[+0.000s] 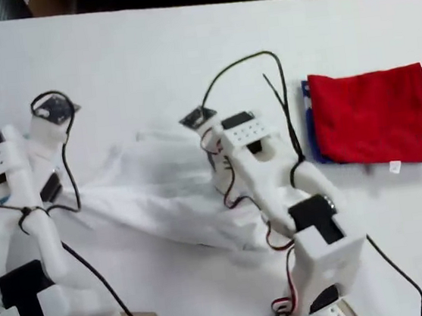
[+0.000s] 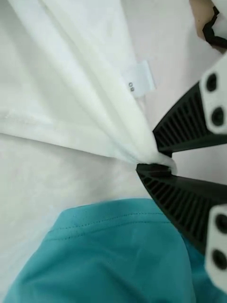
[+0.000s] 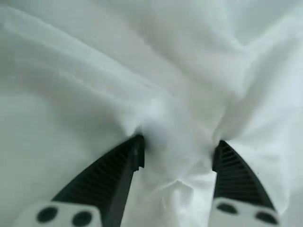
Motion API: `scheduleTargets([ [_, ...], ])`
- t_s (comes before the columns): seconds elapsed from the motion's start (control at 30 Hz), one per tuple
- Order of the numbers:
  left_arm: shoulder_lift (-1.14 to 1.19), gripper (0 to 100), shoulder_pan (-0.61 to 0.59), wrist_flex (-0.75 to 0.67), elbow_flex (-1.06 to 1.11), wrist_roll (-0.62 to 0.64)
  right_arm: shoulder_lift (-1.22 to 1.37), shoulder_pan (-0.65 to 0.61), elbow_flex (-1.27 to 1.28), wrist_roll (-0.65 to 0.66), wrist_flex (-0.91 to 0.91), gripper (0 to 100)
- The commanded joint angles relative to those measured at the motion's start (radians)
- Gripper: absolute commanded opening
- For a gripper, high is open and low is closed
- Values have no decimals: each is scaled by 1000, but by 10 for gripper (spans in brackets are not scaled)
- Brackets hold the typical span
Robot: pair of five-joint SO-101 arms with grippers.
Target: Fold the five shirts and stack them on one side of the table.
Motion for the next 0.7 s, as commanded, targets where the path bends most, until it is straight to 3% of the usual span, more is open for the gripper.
scheduleTargets([
  [0.0, -37, 25, 0, -14, -4, -3, 30, -1, -28, -5, -10, 145],
  [0.17, -37, 25, 0, -14, -4, -3, 24, 42, -64, -5, -4, 19],
  [0.43, -37, 25, 3, -14, -4, -3, 24, 147, -302, 0, 140, 22],
  [0.67, -35, 25, 6, -77, -25, 38, 68, 217, -786, 5, 225, 21],
])
